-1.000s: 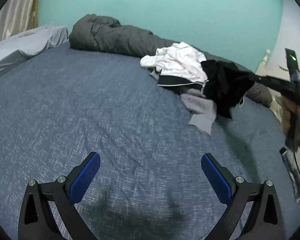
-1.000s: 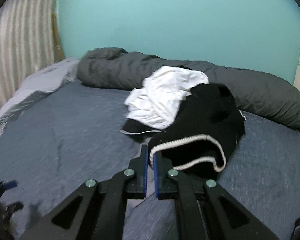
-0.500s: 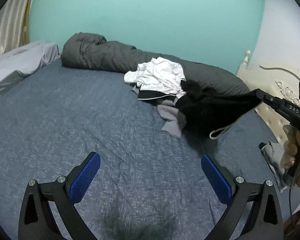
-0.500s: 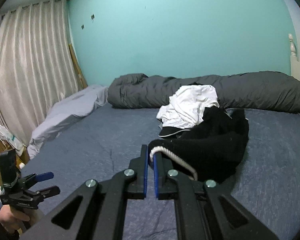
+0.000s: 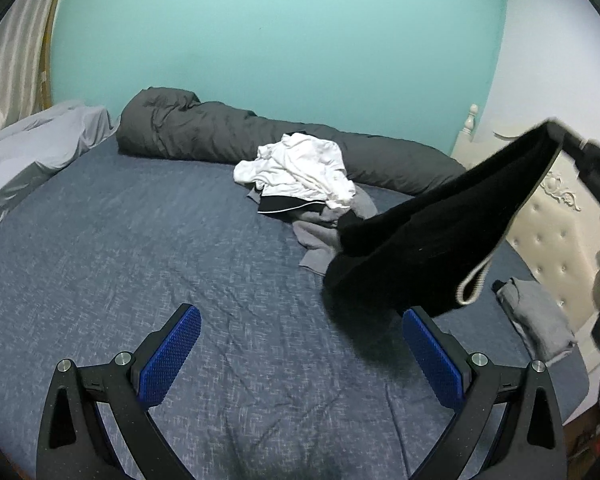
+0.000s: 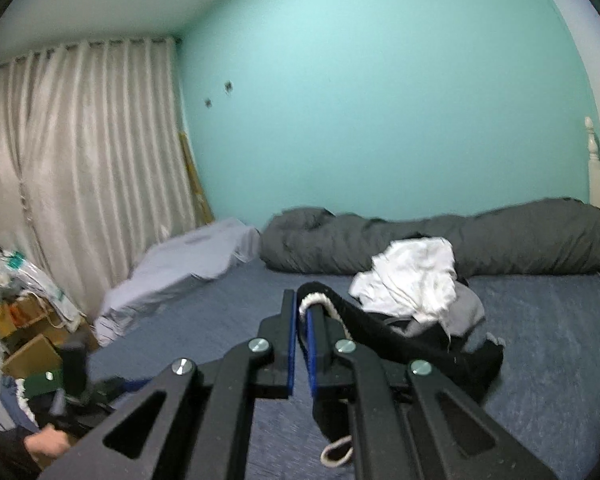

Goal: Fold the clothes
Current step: 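Pull the black sweatshirt off the pile with the right gripper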

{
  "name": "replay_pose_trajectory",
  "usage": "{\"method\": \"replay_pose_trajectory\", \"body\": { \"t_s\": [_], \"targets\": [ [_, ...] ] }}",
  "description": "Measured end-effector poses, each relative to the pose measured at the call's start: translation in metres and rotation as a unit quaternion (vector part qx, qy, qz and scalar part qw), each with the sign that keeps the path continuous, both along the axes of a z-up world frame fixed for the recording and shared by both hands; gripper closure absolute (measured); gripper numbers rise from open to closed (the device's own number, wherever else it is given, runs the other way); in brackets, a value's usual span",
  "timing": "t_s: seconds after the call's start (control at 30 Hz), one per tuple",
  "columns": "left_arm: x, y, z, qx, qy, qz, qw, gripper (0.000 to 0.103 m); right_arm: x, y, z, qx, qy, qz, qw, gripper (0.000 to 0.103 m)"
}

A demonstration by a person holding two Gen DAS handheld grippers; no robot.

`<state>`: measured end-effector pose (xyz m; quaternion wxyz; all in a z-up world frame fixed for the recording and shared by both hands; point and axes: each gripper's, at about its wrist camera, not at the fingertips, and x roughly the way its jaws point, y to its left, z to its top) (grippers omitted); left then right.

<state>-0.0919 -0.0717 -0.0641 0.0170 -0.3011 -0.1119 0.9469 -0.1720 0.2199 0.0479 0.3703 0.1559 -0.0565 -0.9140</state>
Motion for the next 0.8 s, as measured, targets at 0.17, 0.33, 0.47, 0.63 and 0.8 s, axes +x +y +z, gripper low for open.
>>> {"method": "replay_pose_trajectory", "body": {
  "t_s": [0.17, 0.33, 0.47, 0.63, 0.8],
  "targets": [
    [0.008, 0.011, 0.003, 0.008, 0.002, -0.026, 0.9996, 0.0, 0.014, -0.004, 0.003, 0.01, -0.013, 0.027, 1.0, 0.099],
    [0.013, 0.021, -0.007, 0.001, -0.012, -0.047, 0.9988, 0.0, -0.005, -0.033, -0.071, 0.111, -0.112, 0.04, 0.987, 0.098],
    [0.017, 0.019, -0.02, 0.001, -0.029, -0.048, 0.9984, 0.0, -0.02, -0.047, -0.142, 0.158, -0.171, 0.034, 0.972, 0.097],
    [0.021, 0.008, -0.037, 0.002, -0.05, -0.036, 0.9981, 0.0, -0.038, -0.051, -0.21, 0.196, -0.245, -0.006, 0.949, 0.079],
    [0.018, 0.005, -0.055, 0.004, -0.071, -0.032, 0.9969, 0.0, -0.041, -0.031, -0.23, 0.196, -0.271, -0.052, 0.941, 0.044]
  ]
}}
